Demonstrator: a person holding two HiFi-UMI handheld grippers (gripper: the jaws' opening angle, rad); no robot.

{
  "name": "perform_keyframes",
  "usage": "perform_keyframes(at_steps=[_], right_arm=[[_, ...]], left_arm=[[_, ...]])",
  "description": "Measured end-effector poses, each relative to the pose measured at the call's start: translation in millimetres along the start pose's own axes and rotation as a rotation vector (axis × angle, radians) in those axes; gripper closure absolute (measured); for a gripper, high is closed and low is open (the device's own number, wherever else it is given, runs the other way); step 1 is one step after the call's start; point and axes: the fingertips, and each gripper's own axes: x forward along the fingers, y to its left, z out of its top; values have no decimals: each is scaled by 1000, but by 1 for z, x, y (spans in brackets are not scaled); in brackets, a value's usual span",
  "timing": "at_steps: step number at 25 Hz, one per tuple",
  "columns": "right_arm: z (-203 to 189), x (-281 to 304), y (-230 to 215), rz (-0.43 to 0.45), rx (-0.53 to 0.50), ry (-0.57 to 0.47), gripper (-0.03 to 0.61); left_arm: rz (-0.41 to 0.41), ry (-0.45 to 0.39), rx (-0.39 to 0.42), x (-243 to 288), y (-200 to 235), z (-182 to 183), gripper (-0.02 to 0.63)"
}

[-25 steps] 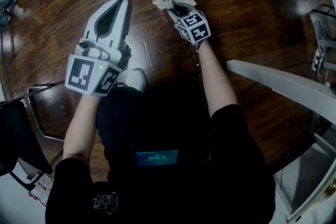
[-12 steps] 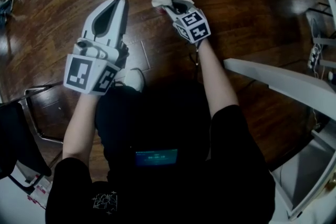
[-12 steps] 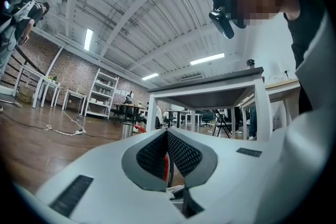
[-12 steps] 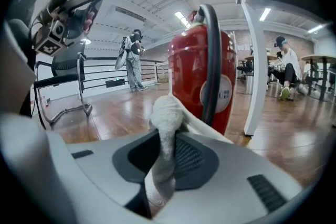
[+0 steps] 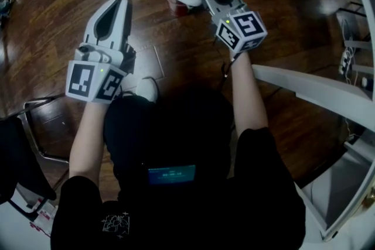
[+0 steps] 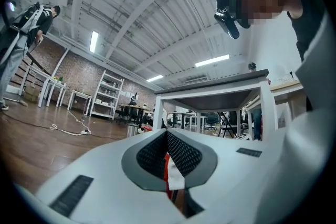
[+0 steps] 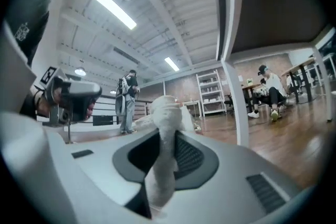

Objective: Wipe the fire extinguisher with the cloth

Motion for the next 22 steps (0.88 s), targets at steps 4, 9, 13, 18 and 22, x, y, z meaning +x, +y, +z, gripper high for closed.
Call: perform_keyframes(at_steps=[4, 9, 13, 18, 22], right_arm=[[50, -25, -5, -11, 63, -141, 491], [62, -74, -4, -17, 66, -181, 491], [63, -129, 2, -80, 8, -92, 491], [163, -220, 45, -211, -64, 60, 491], [268, -278, 87, -276, 31, 148, 491]], left_arm=[[3, -6, 8, 5, 7, 5, 612], [-13, 8, 55, 0, 24, 4, 612], [-21, 12, 76, -16, 35, 28, 612], [0, 130, 27, -75, 19, 113, 612], [59, 227, -26, -110, -2, 205, 612]])
